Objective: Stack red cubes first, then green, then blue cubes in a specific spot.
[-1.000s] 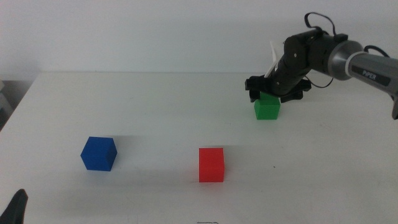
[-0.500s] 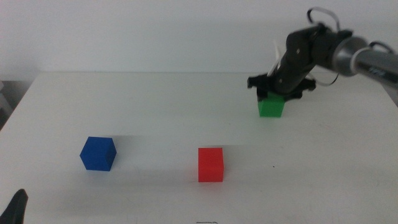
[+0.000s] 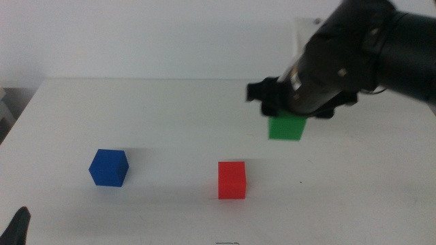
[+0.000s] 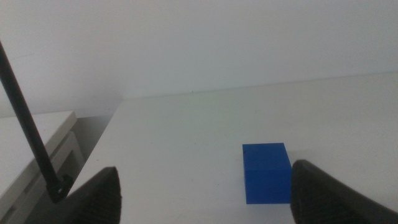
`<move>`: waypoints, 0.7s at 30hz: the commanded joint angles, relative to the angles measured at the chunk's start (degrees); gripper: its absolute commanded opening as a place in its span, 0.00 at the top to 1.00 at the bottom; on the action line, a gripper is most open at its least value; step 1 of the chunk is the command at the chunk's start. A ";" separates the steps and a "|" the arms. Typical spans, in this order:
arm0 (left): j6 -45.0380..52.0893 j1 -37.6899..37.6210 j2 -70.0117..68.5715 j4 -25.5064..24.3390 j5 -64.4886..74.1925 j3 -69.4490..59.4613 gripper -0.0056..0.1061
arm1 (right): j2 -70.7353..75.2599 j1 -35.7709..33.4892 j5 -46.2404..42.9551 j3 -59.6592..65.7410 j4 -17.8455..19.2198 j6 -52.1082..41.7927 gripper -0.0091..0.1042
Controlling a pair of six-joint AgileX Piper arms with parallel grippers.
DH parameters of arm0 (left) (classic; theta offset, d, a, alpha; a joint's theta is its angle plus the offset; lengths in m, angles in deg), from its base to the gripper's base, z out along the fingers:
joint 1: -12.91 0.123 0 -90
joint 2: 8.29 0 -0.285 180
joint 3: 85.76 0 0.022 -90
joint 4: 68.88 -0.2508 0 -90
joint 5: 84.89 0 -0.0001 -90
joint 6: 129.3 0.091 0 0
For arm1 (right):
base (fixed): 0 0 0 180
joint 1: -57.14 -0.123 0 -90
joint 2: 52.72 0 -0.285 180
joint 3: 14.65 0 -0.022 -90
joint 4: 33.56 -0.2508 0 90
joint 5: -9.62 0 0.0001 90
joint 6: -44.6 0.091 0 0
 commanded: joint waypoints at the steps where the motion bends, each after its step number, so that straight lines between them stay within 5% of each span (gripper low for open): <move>1: -0.89 -0.20 -1.18 0.35 -4.51 0.14 0.13 | 2.83 -3.18 0.62 -1.56 3.79 3.62 0.93; 9: -0.89 -0.20 -1.18 0.35 -4.51 0.14 0.13 | -0.28 -9.71 0.43 -1.89 7.23 12.38 0.93; 21: -0.89 -0.20 -1.18 0.35 -4.51 0.14 0.13 | -9.72 -10.88 1.39 -8.44 4.43 9.22 0.93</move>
